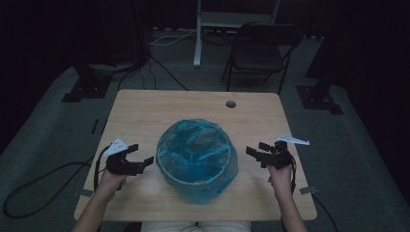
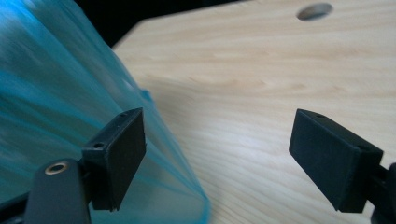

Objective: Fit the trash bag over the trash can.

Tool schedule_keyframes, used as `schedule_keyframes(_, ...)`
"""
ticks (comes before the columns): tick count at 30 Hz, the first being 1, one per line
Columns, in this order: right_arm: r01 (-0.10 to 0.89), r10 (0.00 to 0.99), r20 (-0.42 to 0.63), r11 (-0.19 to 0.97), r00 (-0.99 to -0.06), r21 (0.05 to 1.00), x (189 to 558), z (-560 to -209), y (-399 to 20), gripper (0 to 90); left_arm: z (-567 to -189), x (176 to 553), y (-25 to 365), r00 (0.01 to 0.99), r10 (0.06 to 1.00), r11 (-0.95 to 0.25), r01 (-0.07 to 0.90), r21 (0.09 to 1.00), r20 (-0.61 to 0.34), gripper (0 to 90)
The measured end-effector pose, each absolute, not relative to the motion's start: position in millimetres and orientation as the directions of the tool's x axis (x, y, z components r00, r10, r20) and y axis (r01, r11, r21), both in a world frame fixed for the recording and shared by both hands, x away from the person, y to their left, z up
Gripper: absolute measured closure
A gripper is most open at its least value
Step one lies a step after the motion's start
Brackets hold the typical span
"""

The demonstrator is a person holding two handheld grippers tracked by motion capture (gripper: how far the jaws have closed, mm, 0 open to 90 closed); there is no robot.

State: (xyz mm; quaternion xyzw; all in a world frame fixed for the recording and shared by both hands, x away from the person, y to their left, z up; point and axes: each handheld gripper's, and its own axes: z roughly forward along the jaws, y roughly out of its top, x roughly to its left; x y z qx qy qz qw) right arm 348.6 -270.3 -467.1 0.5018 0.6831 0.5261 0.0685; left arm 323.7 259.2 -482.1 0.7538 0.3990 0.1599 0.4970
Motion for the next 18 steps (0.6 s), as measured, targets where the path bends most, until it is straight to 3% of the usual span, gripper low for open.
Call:
schedule_keyframes(3, 0.581, 0.746, 0.422, -0.058, -0.515, 0.812, 351, -454, -268, 18.0, -483, 318, 263, 0.625, 0.766, -0.197, 0.447, 0.872, -0.147, 1.8)
schedule_keyframes(18, 0.433, 0.639, 0.337, -0.007, -0.691, 0.901, 368, -387, -210, 16.6, -508, 276, 281, 0.639, 0.76, -0.235, 0.441, 0.866, -0.119, 1.9)
